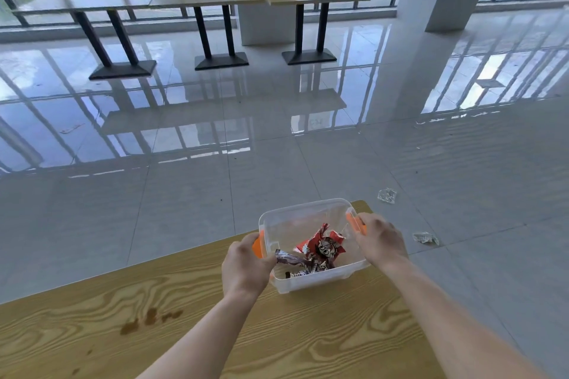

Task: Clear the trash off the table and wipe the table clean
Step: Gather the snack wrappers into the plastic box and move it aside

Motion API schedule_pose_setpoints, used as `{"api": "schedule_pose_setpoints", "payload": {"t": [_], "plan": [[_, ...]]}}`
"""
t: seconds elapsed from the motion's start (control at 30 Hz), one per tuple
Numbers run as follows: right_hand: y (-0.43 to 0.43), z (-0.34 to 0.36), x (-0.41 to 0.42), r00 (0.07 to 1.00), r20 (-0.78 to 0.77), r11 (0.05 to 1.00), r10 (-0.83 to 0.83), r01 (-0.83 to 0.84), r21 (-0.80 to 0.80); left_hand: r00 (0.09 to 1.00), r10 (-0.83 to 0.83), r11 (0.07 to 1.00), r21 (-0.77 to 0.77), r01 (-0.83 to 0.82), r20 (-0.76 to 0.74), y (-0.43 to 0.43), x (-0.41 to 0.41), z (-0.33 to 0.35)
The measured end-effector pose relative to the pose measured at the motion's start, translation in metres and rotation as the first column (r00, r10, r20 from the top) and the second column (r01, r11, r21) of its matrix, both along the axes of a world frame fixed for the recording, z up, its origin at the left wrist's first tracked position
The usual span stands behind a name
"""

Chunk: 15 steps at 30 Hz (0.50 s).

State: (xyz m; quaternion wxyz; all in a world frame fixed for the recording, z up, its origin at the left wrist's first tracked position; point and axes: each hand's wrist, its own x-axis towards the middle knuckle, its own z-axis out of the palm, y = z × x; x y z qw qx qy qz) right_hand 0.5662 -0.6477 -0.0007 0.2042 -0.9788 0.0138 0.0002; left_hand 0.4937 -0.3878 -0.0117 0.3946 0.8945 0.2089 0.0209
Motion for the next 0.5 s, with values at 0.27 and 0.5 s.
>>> {"api": "schedule_pose_setpoints", "payload": {"t": [0.27,0.5], "plan": [[-0.005,-0.0072,0.0039,1.0,0.008,1.0,-0.012,0.012,0.017,1.0,-0.028,1.0,-0.004,0.028,-0.002,-0.0078,0.0029,-0.0078],[0.0002,-0.0036,-0.0009,0.998,-0.06,0.999,-0.019,0.017,-0.035,0.993,-0.061,0.998,-0.002,0.061,-0.105,-0.0074,-0.0011,-0.0006]]}}
